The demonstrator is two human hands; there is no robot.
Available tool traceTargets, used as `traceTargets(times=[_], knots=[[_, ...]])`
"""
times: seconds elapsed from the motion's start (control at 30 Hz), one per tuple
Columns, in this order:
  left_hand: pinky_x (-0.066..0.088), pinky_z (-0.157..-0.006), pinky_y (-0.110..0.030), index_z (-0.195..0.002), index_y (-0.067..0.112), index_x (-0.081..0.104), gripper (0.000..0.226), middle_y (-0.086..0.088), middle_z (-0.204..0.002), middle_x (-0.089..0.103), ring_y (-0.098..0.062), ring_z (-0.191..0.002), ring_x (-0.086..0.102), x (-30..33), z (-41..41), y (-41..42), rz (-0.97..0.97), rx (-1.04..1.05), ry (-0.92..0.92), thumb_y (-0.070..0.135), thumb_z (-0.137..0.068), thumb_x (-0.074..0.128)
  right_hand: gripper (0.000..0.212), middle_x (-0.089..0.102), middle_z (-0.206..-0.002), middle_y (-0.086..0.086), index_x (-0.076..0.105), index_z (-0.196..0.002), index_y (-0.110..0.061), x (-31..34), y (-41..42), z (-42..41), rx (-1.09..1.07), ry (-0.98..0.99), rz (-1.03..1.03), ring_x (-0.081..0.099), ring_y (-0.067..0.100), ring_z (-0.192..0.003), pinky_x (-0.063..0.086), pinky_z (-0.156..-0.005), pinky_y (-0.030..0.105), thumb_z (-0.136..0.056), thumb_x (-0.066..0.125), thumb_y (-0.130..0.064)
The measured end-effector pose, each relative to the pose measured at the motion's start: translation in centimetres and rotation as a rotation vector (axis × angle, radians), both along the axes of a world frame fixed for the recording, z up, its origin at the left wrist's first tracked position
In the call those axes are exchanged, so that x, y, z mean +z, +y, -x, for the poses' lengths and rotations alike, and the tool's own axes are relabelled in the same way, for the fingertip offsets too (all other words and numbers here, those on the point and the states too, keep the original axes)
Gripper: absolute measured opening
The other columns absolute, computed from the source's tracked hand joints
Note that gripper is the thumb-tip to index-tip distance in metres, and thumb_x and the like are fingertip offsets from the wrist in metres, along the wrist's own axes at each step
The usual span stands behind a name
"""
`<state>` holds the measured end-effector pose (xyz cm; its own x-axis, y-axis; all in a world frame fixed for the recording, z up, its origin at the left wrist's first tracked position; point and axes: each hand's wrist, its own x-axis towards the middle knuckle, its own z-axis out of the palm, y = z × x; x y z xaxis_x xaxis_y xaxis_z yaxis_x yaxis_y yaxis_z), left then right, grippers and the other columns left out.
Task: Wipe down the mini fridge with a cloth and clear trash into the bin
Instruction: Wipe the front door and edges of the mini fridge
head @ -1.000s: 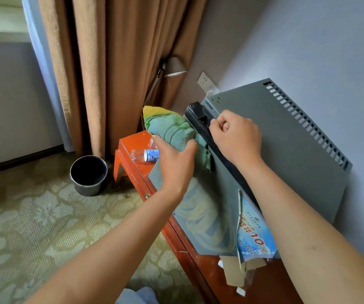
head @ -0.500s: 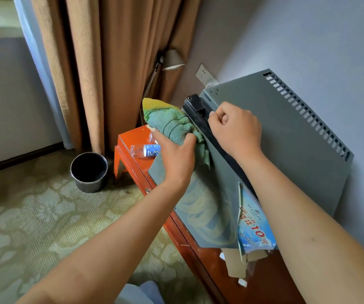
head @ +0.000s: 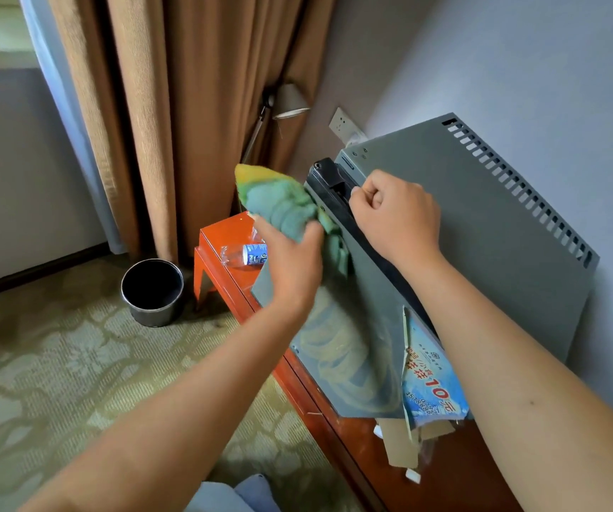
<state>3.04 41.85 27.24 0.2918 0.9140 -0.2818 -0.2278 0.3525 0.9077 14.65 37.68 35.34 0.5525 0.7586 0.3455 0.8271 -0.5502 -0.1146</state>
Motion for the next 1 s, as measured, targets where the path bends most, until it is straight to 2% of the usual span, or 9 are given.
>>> traceTargets(times=[0.1, 0.17, 0.3, 0.43, 0.57, 0.67, 0.8, 0.9, 1.0], knots=[[0.056, -0.072, -0.026, -0.123, 0.029, 0.036, 0.046, 0.021, -0.092, 0.066, 0.003, -0.083, 0.065, -1.7, 0.5, -4.5, -0.016, -0.122, -0.027, 0.022, -0.084, 0.062, 0.032, 0.047, -0.052, -0.002, 0.048, -0.070, -0.018, -0.1, -0.1, 0.1, 0.006, -0.001, -0.002, 0.050, 0.026, -0.057, 0.047, -0.057, 0.036, -0.091, 0.051, -0.042], [0.058, -0.072, -0.028, -0.120, 0.031, 0.038, 0.044, 0.022, -0.092, 0.066, 0.002, -0.082, 0.066, -1.9, 0.4, -4.9, 0.007, -0.137, -0.055, 0.024, -0.084, 0.061, 0.032, 0.047, -0.052, -0.001, 0.047, -0.070, -0.018, -0.1, -0.1, 0.1, 0.012, 0.001, -0.014, 0.048, 0.024, -0.055, 0.043, -0.054, 0.034, -0.090, 0.051, -0.042], [0.051, -0.091, -0.034, -0.129, 0.022, 0.037, 0.053, 0.009, -0.110, 0.061, -0.007, -0.098, 0.063, -1.0, -0.6, 2.1, 0.092, 0.084, -0.060, 0.022, -0.084, 0.064, 0.031, 0.048, -0.053, 0.000, 0.048, -0.072, -0.016, -0.2, -0.2, 0.1, -0.004, 0.004, -0.026, 0.047, 0.028, -0.057, 0.043, -0.055, 0.034, -0.090, 0.052, -0.041], [0.056, -0.086, -0.033, -0.123, 0.022, 0.036, 0.053, 0.005, -0.108, 0.059, -0.009, -0.096, 0.062, 0.9, -1.2, 8.3, 0.064, 0.120, -0.037, 0.025, -0.080, 0.065, 0.031, 0.048, -0.053, 0.000, 0.048, -0.072, -0.016, -0.2, 0.0, 0.0, -0.006, 0.005, -0.016, 0.048, 0.027, -0.057, 0.046, -0.056, 0.034, -0.090, 0.051, -0.041], [0.054, -0.080, -0.029, -0.125, 0.023, 0.034, 0.051, 0.008, -0.106, 0.060, 0.001, -0.088, 0.063, 0.5, -1.2, 4.0, 0.015, 0.123, -0.040, 0.026, -0.083, 0.063, 0.031, 0.048, -0.054, 0.000, 0.050, -0.072, -0.016, 0.0, 0.2, -0.1, -0.008, 0.004, 0.002, 0.049, 0.028, -0.057, 0.048, -0.057, 0.035, -0.090, 0.050, -0.041], [0.052, -0.088, -0.029, -0.133, 0.022, 0.032, 0.055, 0.012, -0.108, 0.065, -0.001, -0.095, 0.064, -0.8, -0.6, -1.6, 0.024, 0.025, -0.069, 0.025, -0.086, 0.061, 0.030, 0.048, -0.054, 0.000, 0.050, -0.073, -0.016, 0.0, 0.4, 0.0, -0.017, -0.008, -0.002, 0.049, 0.031, -0.060, 0.046, -0.057, 0.036, -0.088, 0.051, -0.042], [0.053, -0.091, -0.028, -0.130, 0.037, 0.033, 0.053, 0.025, -0.107, 0.062, 0.002, -0.101, 0.062, -0.9, 0.2, -6.5, -0.072, -0.133, -0.080, 0.028, -0.086, 0.061, 0.030, 0.047, -0.053, -0.001, 0.049, -0.072, -0.017, 0.0, 0.4, 0.0, -0.009, -0.005, 0.003, 0.050, 0.028, -0.057, 0.048, -0.056, 0.037, -0.089, 0.051, -0.042], [0.052, -0.096, -0.037, -0.132, 0.025, 0.036, 0.052, 0.011, -0.113, 0.065, -0.004, -0.101, 0.063, -0.7, -0.2, -2.6, 0.038, 0.045, -0.111, 0.022, -0.087, 0.061, 0.029, 0.048, -0.054, -0.001, 0.049, -0.073, -0.017, 0.0, 0.3, 0.0, -0.021, 0.002, -0.010, 0.049, 0.031, -0.059, 0.048, -0.058, 0.037, -0.089, 0.052, -0.041], [0.052, -0.088, -0.032, -0.129, 0.021, 0.034, 0.050, 0.004, -0.115, 0.062, -0.005, -0.097, 0.063, 0.1, -0.4, 4.1, 0.126, 0.228, -0.101, 0.023, -0.087, 0.061, 0.030, 0.046, -0.053, 0.000, 0.049, -0.072, -0.017, -0.1, 0.4, -0.1, -0.016, -0.004, -0.013, 0.047, 0.028, -0.058, 0.048, -0.057, 0.035, -0.089, 0.051, -0.041]])
